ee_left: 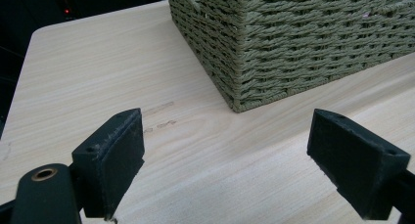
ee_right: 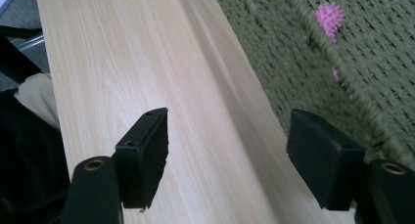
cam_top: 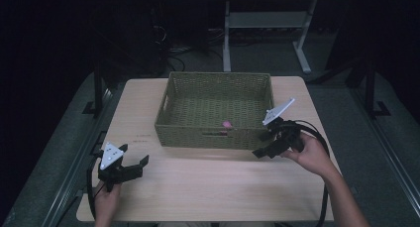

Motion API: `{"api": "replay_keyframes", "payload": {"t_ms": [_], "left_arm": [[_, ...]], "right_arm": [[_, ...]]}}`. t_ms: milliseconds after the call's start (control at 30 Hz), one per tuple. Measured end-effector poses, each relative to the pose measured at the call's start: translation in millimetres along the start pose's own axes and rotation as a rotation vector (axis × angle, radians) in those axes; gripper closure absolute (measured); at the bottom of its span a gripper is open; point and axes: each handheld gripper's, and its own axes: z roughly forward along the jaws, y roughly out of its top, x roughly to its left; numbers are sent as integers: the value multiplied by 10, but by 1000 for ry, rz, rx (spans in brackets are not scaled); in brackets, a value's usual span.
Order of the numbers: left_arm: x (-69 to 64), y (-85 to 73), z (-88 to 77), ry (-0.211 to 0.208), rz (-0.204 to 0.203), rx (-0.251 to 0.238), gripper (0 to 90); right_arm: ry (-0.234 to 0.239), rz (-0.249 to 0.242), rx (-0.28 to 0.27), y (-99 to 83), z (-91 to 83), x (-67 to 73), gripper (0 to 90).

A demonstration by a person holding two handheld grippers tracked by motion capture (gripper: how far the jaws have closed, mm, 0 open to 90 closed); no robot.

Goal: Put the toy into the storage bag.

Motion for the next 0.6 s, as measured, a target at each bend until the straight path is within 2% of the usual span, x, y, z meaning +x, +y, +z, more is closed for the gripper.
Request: {"api": "replay_keyframes", "payload": {"t_ms": [300, 600], "left_arm": [[-1, -1, -3, 1, -1, -1, 133], [-7, 0, -2, 0, 3, 1, 133]], "right_arm": [[-9, 3, 1, -149, 59, 39, 316], [-5, 40, 1, -319, 111, 50, 316]]}}
